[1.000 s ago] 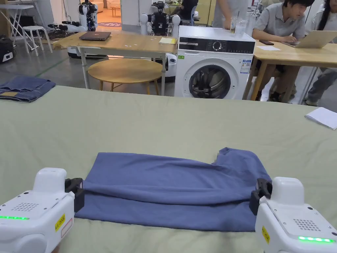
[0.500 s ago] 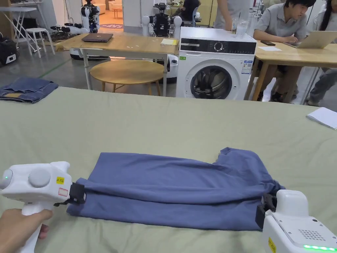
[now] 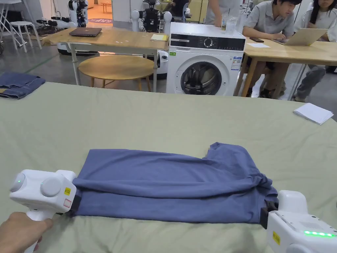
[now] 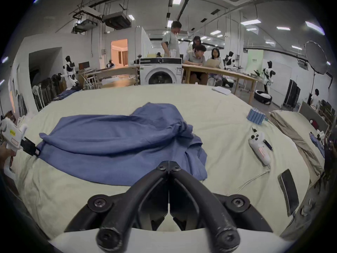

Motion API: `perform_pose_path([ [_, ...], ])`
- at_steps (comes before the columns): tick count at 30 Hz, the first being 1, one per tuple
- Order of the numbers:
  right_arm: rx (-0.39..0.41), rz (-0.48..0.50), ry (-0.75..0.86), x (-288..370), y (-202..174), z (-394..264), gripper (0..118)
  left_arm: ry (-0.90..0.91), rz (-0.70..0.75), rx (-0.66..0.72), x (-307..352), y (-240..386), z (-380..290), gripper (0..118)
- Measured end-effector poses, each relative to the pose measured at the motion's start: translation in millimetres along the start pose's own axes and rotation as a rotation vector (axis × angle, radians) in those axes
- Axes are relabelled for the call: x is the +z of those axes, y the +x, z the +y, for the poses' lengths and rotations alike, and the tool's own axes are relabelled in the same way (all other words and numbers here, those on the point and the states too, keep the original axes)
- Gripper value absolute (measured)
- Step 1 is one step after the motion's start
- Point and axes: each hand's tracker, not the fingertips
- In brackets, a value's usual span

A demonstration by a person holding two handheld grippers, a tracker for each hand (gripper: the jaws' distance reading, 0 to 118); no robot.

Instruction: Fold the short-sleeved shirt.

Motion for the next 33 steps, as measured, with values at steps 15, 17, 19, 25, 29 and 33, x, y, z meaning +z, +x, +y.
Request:
perform_pose_path([
  [15, 0.018, 0.094, -0.506, -123.1, 39.7, 16.7, 29, 0.153, -0.042, 0.078, 39.6, -20.4, -22.0, 1],
  [17, 0.003, 0.142, -0.47, -114.7, 33.2, 15.4, 13, 0.156, -0.044, 0.081, 39.8, -20.5, -21.7, 1],
  [19, 0.066, 0.102, -0.466, -111.1, 21.6, 14.1, 8, 0.171, -0.042, 0.083, 35.9, -26.1, -19.4, 1],
  [25, 0.06, 0.107, -0.366, -76.7, 25.5, 27.8, 6, 0.221, -0.066, 0.096, 54.0, -29.4, -19.9, 1],
  [29, 0.076, 0.12, -0.317, -42.8, 31.8, 45.3, 6, 0.266, -0.067, 0.089, 81.3, -31.3, -21.2, 1],
  [33, 0.107, 0.11, -0.298, -8.8, 37.9, 48.4, 6, 0.296, -0.058, 0.104, 104.8, -42.6, -35.2, 1],
])
